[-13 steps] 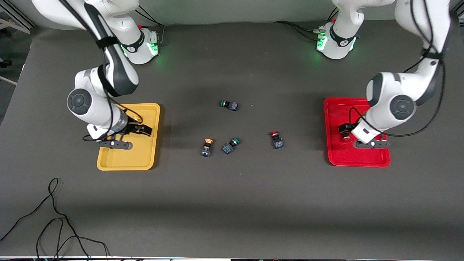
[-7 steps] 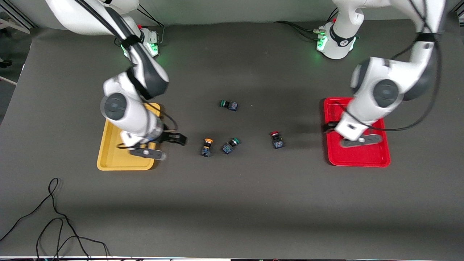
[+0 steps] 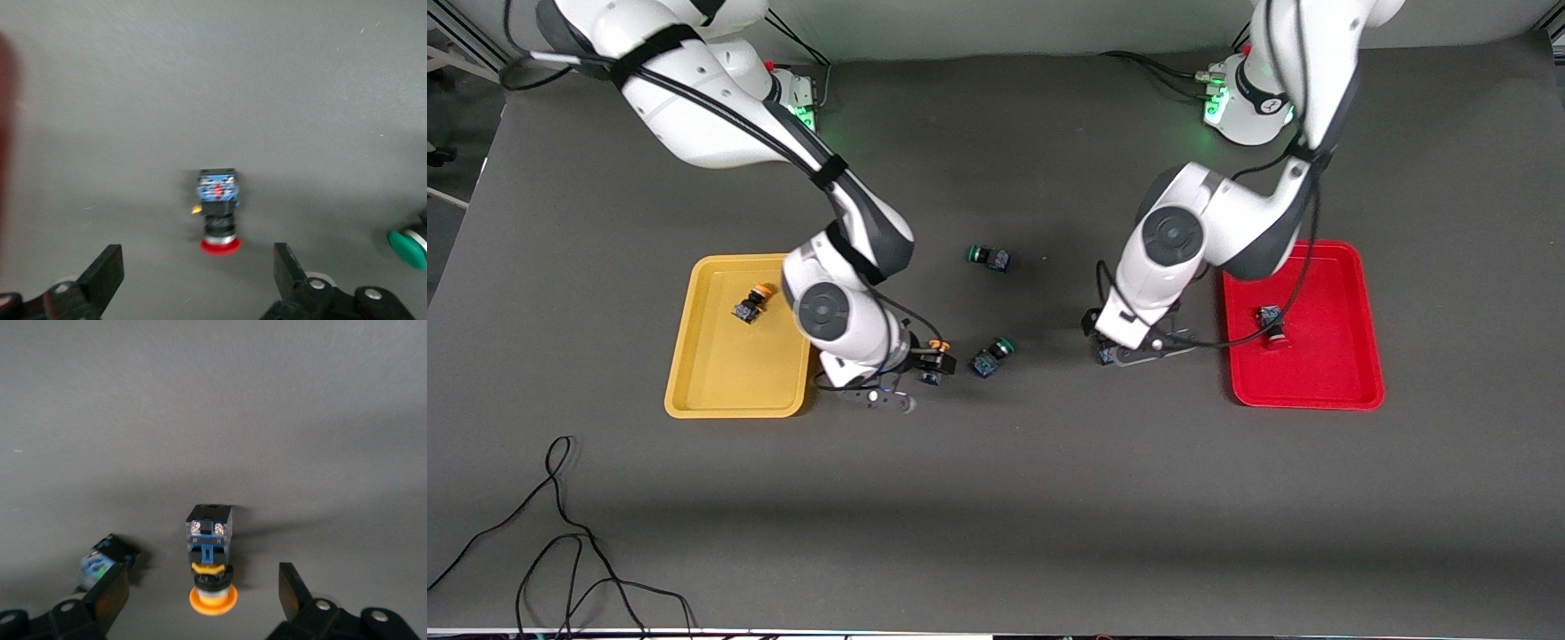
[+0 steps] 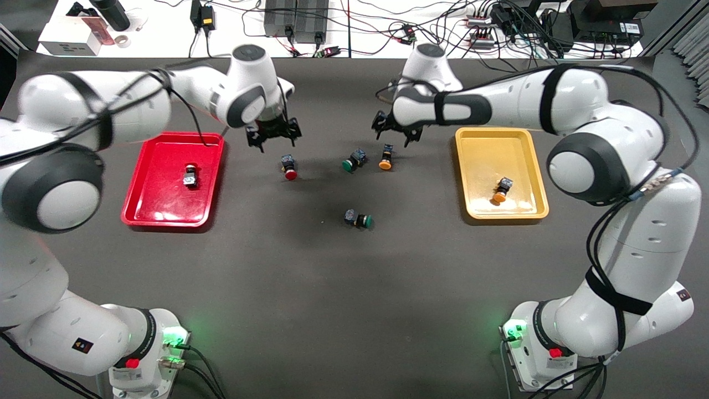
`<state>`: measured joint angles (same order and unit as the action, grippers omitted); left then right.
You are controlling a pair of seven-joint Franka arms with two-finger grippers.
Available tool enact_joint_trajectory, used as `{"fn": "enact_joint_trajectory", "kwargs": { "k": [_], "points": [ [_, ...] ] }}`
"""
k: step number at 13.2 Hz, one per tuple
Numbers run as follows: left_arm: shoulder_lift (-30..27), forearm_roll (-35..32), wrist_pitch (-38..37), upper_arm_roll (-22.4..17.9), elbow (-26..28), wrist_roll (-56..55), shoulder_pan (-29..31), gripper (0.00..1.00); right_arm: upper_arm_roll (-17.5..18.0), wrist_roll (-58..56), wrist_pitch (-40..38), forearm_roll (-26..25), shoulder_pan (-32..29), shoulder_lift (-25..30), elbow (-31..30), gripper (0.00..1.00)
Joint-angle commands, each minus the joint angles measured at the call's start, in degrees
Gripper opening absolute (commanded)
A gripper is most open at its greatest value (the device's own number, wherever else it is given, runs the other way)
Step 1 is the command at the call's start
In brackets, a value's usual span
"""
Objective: Place red and yellow buttons in trays
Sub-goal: 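Grasp the orange button with the right gripper while the left grasps red, then carry the orange button to the yellow tray while the left carries red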
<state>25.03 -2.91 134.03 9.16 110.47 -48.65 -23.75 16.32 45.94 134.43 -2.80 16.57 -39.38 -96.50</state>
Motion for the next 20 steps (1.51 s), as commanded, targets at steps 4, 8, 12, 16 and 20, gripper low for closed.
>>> {"fn": "enact_joint_trajectory", "kwargs": {
  "k": [4, 8, 12, 16, 20],
  "points": [
    [8.46, -0.52, 6.50, -1.07, -2.10, -5.58, -1.83, 0.97, 0.20, 5.57, 2.15, -5.37, 1.36, -3.78, 0.96, 0.32],
    [8.37, -0.52, 5.19, -0.98, -2.10, -7.16, -1.92, 0.10, 0.20, 5.22, 1.37, -5.37, 1.01, -2.55, 0.52, 0.04],
    [7.85, -0.43, 2.30, -0.90, -2.36, -7.08, -1.92, 0.00, 0.03, 1.81, -9.77, -5.37, -1.44, 6.13, -0.18, 0.01],
    [3.29, 0.36, -12.35, -0.81, -9.02, -5.67, -0.60, 0.00, -2.07, -11.97, -11.21, -1.17, -6.81, 21.67, -14.91, 0.01],
    [-4.43, 4.22, -23.26, -0.90, -10.98, 3.61, 3.69, 0.00, -11.81, -28.33, -10.25, 7.80, -6.73, 33.64, -29.41, 0.01]
  ]
}}
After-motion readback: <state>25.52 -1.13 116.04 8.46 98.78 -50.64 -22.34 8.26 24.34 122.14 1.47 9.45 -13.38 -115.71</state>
